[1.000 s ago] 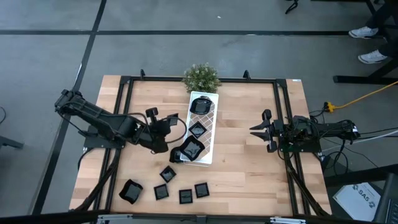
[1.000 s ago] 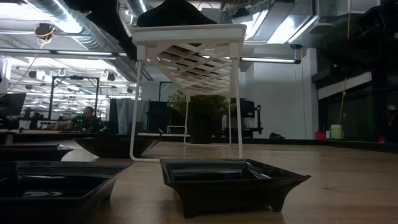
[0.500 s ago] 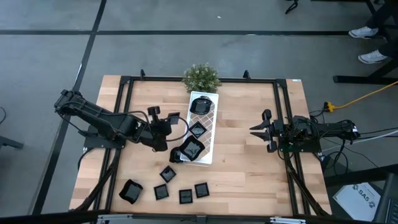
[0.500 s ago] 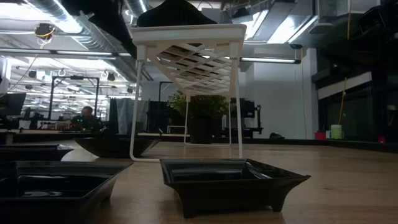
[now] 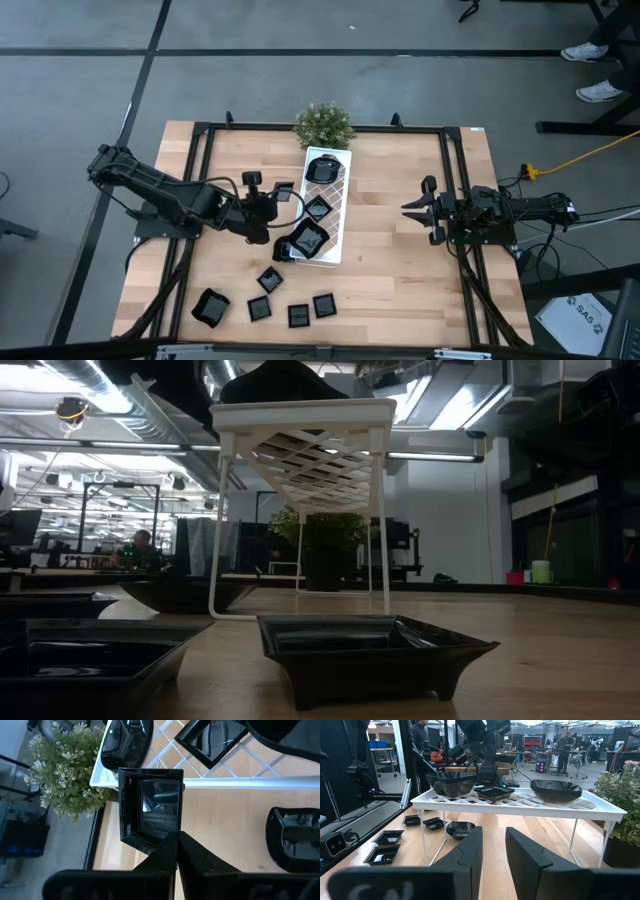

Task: Pick & Place Mini shaped plates
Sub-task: Stack the square plate on top of the square plate on the shelf

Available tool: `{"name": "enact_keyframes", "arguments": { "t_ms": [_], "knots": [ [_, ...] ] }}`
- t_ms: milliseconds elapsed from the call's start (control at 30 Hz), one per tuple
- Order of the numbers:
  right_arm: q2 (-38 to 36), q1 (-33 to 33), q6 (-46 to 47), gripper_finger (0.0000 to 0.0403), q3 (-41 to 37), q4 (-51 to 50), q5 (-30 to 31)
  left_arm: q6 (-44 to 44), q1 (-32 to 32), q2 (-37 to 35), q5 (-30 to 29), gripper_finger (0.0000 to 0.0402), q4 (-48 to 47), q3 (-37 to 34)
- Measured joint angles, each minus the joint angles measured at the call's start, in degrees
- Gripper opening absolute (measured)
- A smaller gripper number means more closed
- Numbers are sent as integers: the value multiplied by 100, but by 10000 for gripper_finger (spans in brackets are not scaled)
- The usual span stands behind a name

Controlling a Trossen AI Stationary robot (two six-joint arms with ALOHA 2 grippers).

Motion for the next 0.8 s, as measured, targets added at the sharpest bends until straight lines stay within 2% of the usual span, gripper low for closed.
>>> {"name": "enact_keyframes", "arguments": {
  "t_ms": [300,500,667,800],
  "knots": [
    [1,2,0,85,0,-2,0,1039,67,0,31,2,539,0],
    [-2,2,0,85,0,-1,0,1958,431,0,557,3,1017,0],
    [-1,0,0,85,0,-2,0,3005,714,0,764,3,1368,0],
    [1,2,0,85,0,-1,0,3554,896,0,1255,3,1788,0]
  ]
}}
